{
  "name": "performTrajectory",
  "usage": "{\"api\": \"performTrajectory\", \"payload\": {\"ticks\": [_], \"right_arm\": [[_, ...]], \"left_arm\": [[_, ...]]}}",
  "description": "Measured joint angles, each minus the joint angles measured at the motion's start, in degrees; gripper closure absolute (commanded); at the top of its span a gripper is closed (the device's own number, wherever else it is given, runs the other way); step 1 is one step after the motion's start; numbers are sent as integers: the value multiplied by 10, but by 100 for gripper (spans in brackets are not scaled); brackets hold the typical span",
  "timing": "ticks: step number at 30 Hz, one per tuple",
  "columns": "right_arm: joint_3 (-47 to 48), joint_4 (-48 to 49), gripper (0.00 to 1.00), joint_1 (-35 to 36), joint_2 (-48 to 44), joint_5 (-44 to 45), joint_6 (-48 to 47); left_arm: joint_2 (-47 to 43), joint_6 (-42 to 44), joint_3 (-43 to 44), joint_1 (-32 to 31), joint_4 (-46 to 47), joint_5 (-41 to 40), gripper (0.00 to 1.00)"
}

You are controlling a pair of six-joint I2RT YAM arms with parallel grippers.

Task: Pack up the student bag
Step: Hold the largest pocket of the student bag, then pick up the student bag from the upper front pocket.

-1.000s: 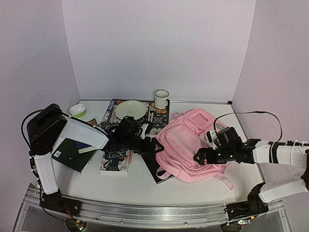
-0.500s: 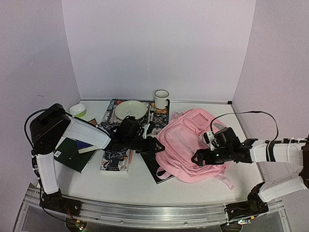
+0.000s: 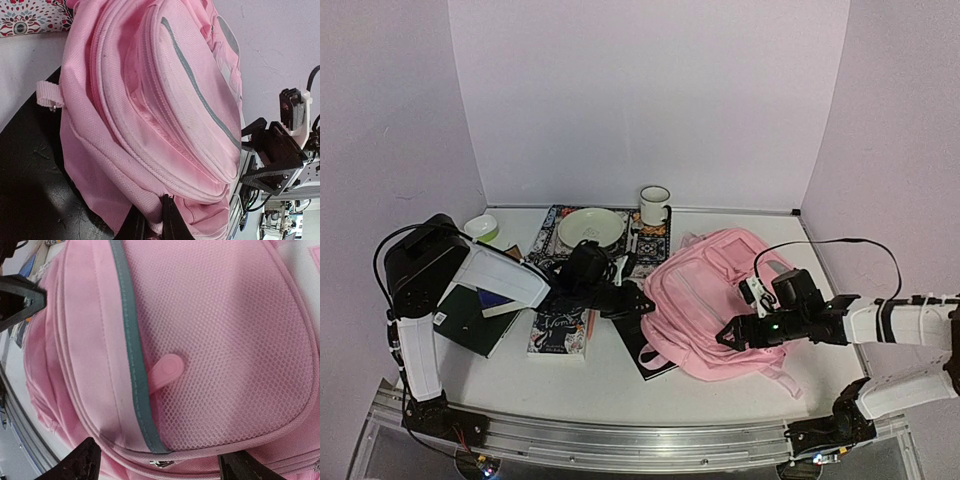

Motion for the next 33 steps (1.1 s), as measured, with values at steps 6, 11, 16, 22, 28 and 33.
{"api": "performTrajectory", "payload": {"ticks": [6,11,16,22,28,33], "right_arm": [[-19,-19,39,0,-45,-71,-4],[-21,-40,53,3,-56,-118,-8],[-21,-50,62,18,-61,-152,-20],[-14,-55,60,57,-81,-159,-29],[13,-111,46,87,-112,-41,-42],[13,-136,42,87,-128,37,-41]], "left_arm": [[0,1,-3,0,1,-13,100],[0,4,-7,1,6,-25,100],[-1,5,-7,1,10,-35,100],[-5,5,-10,1,10,-48,100],[-6,5,-10,2,10,-51,100],[-6,6,-10,3,10,-50,100]]}}
